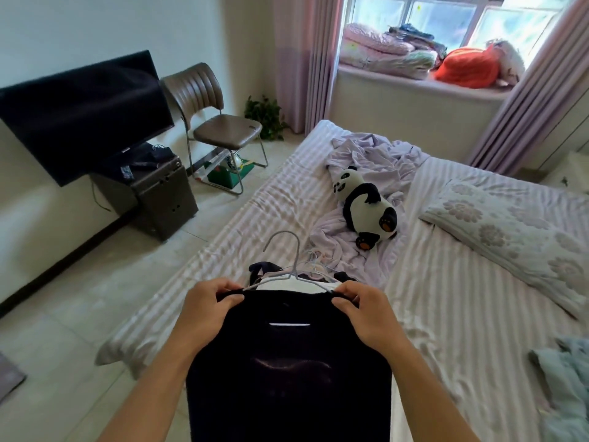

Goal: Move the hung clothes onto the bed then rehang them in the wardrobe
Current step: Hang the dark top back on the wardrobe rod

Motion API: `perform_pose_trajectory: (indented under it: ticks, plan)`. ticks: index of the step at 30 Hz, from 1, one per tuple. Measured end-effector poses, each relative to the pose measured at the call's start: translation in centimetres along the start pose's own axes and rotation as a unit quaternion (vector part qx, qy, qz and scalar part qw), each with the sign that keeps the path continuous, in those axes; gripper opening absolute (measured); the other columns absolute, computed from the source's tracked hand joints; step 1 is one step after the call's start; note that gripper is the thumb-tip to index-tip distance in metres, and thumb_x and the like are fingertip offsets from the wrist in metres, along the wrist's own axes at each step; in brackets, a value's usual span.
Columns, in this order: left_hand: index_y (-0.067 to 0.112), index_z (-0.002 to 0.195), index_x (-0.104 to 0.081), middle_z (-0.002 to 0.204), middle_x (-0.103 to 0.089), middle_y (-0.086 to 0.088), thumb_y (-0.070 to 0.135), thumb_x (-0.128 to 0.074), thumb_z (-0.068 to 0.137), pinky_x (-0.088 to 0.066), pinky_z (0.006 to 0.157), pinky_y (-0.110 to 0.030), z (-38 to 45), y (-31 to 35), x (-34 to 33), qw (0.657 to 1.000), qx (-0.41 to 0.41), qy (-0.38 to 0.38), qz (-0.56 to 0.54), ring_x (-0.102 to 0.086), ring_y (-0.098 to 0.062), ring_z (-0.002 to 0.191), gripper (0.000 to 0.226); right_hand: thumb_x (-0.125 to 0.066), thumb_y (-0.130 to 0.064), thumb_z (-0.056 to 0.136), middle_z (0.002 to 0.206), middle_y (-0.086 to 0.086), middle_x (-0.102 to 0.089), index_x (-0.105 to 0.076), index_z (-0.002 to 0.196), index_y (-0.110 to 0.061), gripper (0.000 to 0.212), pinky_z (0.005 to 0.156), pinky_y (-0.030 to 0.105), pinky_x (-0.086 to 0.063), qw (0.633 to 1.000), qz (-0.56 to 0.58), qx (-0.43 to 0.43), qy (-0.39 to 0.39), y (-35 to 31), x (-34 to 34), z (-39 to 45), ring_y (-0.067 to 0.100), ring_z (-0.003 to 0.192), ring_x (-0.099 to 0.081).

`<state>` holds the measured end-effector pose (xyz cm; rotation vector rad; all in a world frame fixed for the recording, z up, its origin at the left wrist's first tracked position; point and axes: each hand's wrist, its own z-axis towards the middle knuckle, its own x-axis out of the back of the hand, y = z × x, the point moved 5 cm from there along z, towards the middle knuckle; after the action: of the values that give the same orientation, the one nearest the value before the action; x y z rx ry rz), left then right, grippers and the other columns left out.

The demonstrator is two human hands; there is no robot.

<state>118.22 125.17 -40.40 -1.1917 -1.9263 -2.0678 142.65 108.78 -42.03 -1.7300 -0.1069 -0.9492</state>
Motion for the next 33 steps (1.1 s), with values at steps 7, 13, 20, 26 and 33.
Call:
perform_pose_trajectory:
  ticks: [7,13,20,26,33]
  plan:
    - [0.025,0.086,-0.075,0.076,-0.074,0.009,0.008,-0.077,0.081,-0.050,0.068,-0.019,-5.0,4.0,6.8,0.995,-0.073,0.044,-0.047,-0.069,-0.006,0.070,0.018,-0.070,-0.021,0.090,0.075,-0.013,-0.068,-0.072,0.089,-0.026,0.006,0.068,0.013,-0.048,0.997,0.004,0.059,0.059,-8.5,3.4,-6.0,-0.002,0.073,-0.063]
    - [0.019,0.086,-0.074,0.076,-0.074,0.010,0.007,-0.080,0.077,-0.052,0.073,-0.014,-11.5,8.2,13.8,0.982,-0.148,0.103,-0.050,-0.069,-0.001,0.073,0.016,-0.072,-0.018,0.088,0.071,-0.018,-0.065,-0.073,0.091,-0.025,0.007,0.065,0.002,-0.039,0.986,-0.005,0.121,0.112,-15.8,5.7,-11.5,-0.011,0.071,-0.060]
    - [0.021,0.083,-0.075,0.075,-0.072,0.019,0.008,-0.082,0.075,-0.048,0.069,-0.005,-18.8,11.0,20.2,0.964,-0.186,0.183,-0.045,-0.069,0.002,0.073,0.017,-0.072,-0.021,0.088,0.068,-0.027,-0.064,-0.070,0.088,-0.035,0.014,0.065,0.003,-0.040,0.974,-0.004,0.193,0.121,-22.2,6.6,-16.0,-0.008,0.071,-0.061]
    - [0.022,0.085,-0.076,0.077,-0.072,0.020,0.008,-0.081,0.076,-0.047,0.067,-0.004,-24.9,11.5,23.6,0.956,-0.162,0.243,-0.032,-0.068,0.002,0.073,0.017,-0.070,-0.019,0.090,0.076,-0.024,-0.064,-0.069,0.092,-0.033,0.014,0.069,0.001,-0.039,0.963,-0.024,0.258,0.072,-25.7,6.4,-18.4,-0.015,0.079,-0.058]
    - [0.025,0.091,-0.077,0.082,-0.073,0.015,0.012,-0.080,0.078,-0.051,0.076,-0.011,-33.4,11.8,24.9,0.931,-0.108,0.348,-0.015,-0.068,0.003,0.076,0.018,-0.064,-0.021,0.093,0.085,-0.022,-0.066,-0.069,0.099,-0.032,0.013,0.071,0.007,-0.037,0.933,-0.053,0.356,0.012,-28.7,5.8,-20.8,-0.008,0.083,-0.059]
